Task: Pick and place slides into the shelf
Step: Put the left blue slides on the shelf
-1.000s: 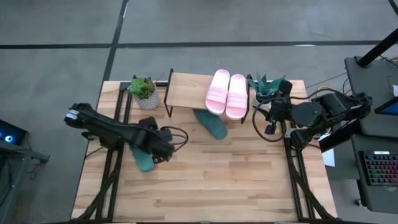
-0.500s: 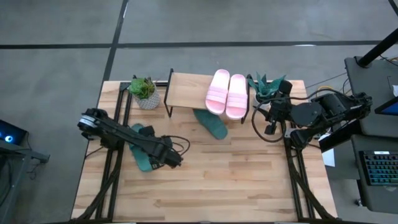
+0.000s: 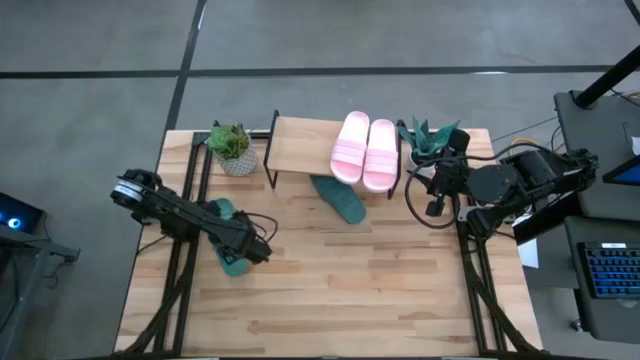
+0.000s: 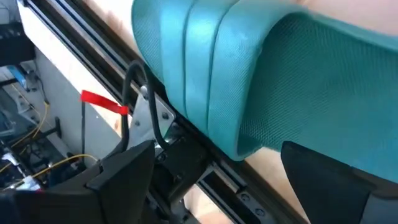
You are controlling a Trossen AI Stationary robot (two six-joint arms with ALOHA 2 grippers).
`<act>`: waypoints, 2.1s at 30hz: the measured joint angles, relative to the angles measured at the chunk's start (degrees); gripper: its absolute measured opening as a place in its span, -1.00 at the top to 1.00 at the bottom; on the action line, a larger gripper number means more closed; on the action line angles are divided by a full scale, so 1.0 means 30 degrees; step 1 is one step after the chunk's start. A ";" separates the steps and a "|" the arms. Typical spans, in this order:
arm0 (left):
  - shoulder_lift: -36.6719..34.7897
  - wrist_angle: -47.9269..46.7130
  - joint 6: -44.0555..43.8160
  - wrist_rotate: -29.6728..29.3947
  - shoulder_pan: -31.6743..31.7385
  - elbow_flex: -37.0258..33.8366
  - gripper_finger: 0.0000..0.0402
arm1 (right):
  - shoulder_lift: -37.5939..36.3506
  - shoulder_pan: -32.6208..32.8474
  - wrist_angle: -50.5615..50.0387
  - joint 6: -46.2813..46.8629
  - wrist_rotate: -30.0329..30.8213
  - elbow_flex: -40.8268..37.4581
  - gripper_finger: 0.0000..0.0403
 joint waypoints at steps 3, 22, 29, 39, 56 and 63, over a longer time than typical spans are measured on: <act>-0.0017 0.0924 0.0015 -0.0158 0.0000 -0.0593 -0.66 | 0.0000 -0.0004 -0.0004 0.0007 0.0000 0.0000 0.30; 0.0487 0.2257 0.0044 -0.2749 0.0007 -0.1603 -0.66 | 0.0000 -0.0002 0.0000 0.0007 -0.0073 0.0000 0.34; 0.0487 0.2257 0.0061 -0.3567 0.0007 -0.1914 -0.66 | 0.0000 -0.0007 0.0000 0.0015 -0.0073 0.0000 0.33; 0.0486 0.2384 0.0080 -0.3216 0.0001 -0.2375 -0.66 | 0.0000 -0.0006 0.0000 0.0015 -0.0073 0.0000 0.37; 0.0480 0.2808 0.0051 -0.3137 0.0000 -0.2740 -0.31 | 0.0000 -0.0007 -0.0007 0.0022 -0.0080 0.0000 0.37; 0.0480 0.2830 -0.0268 -0.3137 0.0000 -0.2740 -0.07 | 0.0000 0.0000 -0.0007 0.0022 -0.0080 0.0000 0.36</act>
